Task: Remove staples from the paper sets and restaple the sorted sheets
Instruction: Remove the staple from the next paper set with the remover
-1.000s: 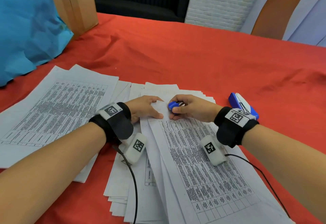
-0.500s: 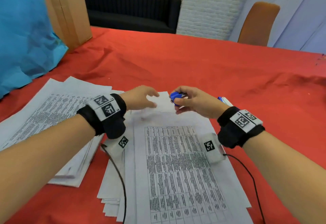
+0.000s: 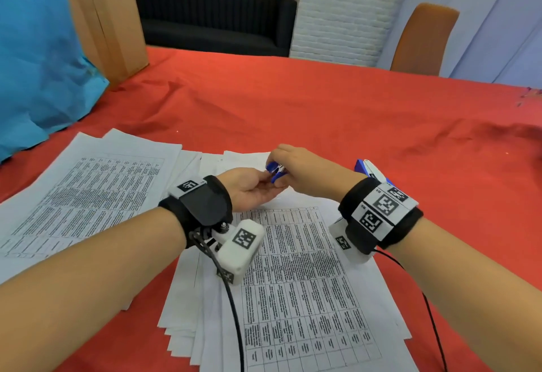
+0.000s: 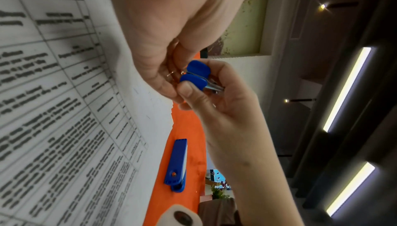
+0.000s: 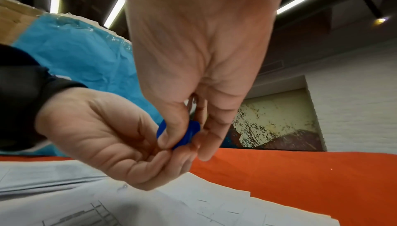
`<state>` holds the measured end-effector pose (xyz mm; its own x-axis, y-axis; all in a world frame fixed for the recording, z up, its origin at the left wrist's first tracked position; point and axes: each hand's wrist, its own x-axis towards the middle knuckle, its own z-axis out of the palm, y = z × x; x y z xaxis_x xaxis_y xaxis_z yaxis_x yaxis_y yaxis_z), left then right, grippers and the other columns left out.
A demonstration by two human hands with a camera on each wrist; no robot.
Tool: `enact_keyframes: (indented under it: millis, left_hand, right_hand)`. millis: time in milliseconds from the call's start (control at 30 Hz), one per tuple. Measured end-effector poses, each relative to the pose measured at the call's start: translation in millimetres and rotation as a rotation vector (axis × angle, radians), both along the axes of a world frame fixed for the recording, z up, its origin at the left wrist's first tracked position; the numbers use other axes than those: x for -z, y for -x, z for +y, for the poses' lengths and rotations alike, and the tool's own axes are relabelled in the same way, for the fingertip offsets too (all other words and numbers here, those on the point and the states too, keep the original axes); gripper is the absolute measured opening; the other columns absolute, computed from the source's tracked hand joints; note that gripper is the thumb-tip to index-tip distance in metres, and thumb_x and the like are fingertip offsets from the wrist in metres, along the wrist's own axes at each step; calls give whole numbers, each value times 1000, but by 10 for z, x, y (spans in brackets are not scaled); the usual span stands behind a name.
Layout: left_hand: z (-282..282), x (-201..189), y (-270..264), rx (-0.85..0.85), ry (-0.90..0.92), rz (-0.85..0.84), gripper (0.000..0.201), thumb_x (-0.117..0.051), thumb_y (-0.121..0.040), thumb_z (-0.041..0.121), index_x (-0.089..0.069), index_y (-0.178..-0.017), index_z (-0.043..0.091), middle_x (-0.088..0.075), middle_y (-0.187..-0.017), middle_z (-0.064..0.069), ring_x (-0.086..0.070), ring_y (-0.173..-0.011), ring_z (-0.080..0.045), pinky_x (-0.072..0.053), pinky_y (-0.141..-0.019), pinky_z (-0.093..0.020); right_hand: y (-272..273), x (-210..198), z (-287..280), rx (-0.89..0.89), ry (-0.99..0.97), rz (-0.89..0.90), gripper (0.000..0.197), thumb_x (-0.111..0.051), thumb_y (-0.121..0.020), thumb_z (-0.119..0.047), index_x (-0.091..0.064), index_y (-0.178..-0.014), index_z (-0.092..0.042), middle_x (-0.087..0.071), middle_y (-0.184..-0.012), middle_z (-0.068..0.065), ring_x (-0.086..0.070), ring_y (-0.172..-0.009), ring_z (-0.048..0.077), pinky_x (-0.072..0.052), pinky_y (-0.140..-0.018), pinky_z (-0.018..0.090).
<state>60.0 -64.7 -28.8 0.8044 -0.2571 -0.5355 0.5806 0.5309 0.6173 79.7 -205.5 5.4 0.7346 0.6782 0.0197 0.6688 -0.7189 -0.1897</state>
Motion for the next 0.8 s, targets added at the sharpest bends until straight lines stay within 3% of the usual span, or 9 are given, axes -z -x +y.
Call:
enact_keyframes:
  millis: [133,200,300,367,433,500,633,733,800]
  left_hand:
    - [-1,-1,-46,-46,-41,-7,27,-35,-102,8,-53,-85,-3,-55,-76,-12,-51,-65,-15,-52,-45,-17]
    - [48,-11,-69,-10,-179,-44,28,-38,-101,11,-54,-82,0,-52,-67,-7,-47,-60,-11,-45,-42,-15]
    - [118,-48,-101,195,-810,-324,16,-55,-94,13,-59,-83,3,-46,-65,-4,-39,-54,-12,-34,-46,-19]
    - [119,-77,-129,375,-1252,-509,10,-63,-87,17,-65,-87,6,-51,-68,-3,-41,-54,-12,-32,-48,-21]
    - [78,-69,-171,586,-1461,-533,19,-67,-84,21,-66,-96,6,-55,-74,-3,-44,-57,-13,-34,-50,-23]
    - [48,-40,-219,738,-1553,-509,27,-71,-80,26,-64,-98,7,-58,-77,-4,-49,-63,-17,-39,-56,-24]
    - [48,35,-303,835,-1629,-511,27,-75,-76,33,-61,-87,13,-61,-89,-5,-57,-82,-22,-44,-70,-29]
    - [18,83,-298,886,-1657,-530,28,-72,-79,36,-59,-82,12,-59,-84,-5,-56,-81,-22,-44,-71,-29]
    - [-10,75,-288,936,-1708,-555,32,-67,-83,38,-63,-96,10,-62,-92,-7,-56,-84,-22,-45,-77,-31]
  right_hand:
    - [-35,-33,-21,-15,-110,6,39,-69,-84,-14,-56,-120,-7,-53,-114,8,-53,-102,23,-42,-89,32]
    - [-103,-73,-89,51,-192,-11,38,-71,-84,-17,-57,-118,-8,-54,-112,7,-53,-101,23,-42,-86,30]
    - [-153,-6,-171,105,24,-5,38,-73,-83,-18,-59,-118,-10,-55,-112,7,-53,-101,25,-40,-81,29]
    - [-113,153,-127,77,192,35,38,-72,-82,-16,-60,-118,-12,-56,-114,5,-54,-103,23,-43,-83,31]
    - [-72,270,-52,54,230,69,36,-70,-81,-13,-60,-116,-13,-55,-112,4,-55,-102,24,-46,-85,37]
    - [-75,301,10,40,235,62,33,-70,-81,-10,-61,-112,-12,-54,-109,4,-56,-98,25,-48,-83,39]
    - [-116,297,68,5,308,52,32,-67,-84,-10,-61,-115,-13,-55,-111,5,-55,-100,25,-42,-76,32]
    - [-101,295,92,-13,346,34,28,-65,-86,-12,-61,-114,-13,-54,-110,4,-56,-97,24,-38,-71,30]
    - [-82,303,108,-30,364,-2,24,-61,-88,-12,-61,-113,-13,-53,-110,3,-55,-91,22,-36,-68,28]
